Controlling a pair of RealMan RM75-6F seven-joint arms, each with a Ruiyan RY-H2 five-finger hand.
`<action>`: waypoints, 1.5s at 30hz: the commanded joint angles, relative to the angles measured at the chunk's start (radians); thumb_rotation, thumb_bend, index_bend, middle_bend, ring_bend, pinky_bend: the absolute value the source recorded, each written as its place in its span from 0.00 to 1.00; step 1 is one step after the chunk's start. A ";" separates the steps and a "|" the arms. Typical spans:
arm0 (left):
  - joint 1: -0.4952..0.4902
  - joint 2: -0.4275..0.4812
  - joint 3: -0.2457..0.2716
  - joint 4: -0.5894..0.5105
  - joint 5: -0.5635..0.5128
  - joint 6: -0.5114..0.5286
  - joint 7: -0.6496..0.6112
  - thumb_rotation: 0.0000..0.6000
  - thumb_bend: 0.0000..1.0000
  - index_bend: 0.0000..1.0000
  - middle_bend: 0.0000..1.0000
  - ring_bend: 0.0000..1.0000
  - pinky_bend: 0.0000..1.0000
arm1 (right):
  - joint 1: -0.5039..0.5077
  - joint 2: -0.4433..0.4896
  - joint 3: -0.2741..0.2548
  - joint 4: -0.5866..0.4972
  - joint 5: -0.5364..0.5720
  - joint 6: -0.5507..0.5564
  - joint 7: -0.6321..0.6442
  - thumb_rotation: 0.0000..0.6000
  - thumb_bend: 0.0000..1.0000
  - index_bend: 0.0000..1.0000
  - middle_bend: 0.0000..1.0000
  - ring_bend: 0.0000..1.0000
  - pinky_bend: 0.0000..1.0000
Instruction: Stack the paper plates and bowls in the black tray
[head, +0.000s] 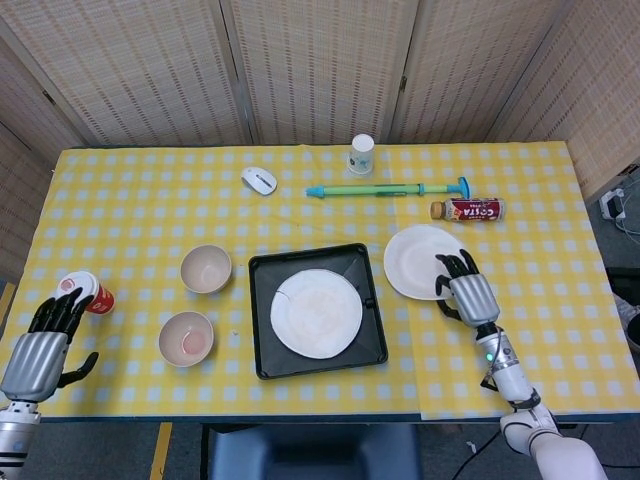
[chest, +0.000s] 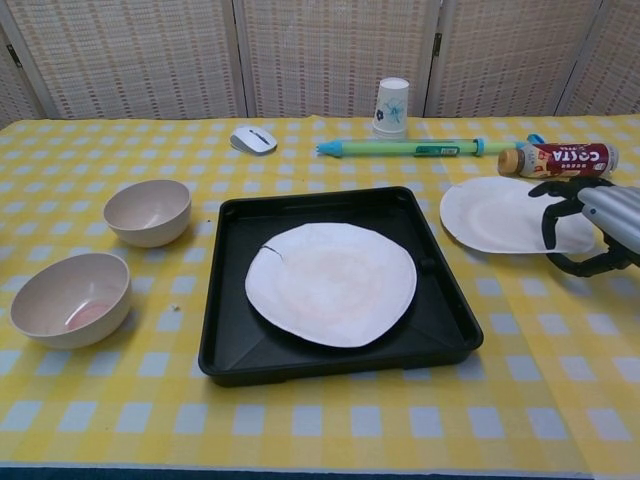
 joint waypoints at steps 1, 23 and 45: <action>0.002 0.001 0.000 0.000 0.003 0.005 -0.002 1.00 0.36 0.02 0.00 0.00 0.00 | -0.006 -0.001 0.014 0.005 0.008 0.049 0.022 1.00 0.47 0.68 0.21 0.17 0.00; 0.015 0.027 0.008 -0.018 0.019 0.025 -0.035 1.00 0.36 0.01 0.00 0.00 0.00 | -0.045 0.106 0.038 -0.245 -0.044 0.448 -0.150 1.00 0.48 0.70 0.25 0.20 0.00; 0.035 0.049 -0.001 -0.016 0.024 0.065 -0.080 1.00 0.36 0.01 0.00 0.00 0.00 | 0.115 0.011 0.002 -0.453 -0.170 0.323 -0.337 1.00 0.48 0.71 0.25 0.20 0.00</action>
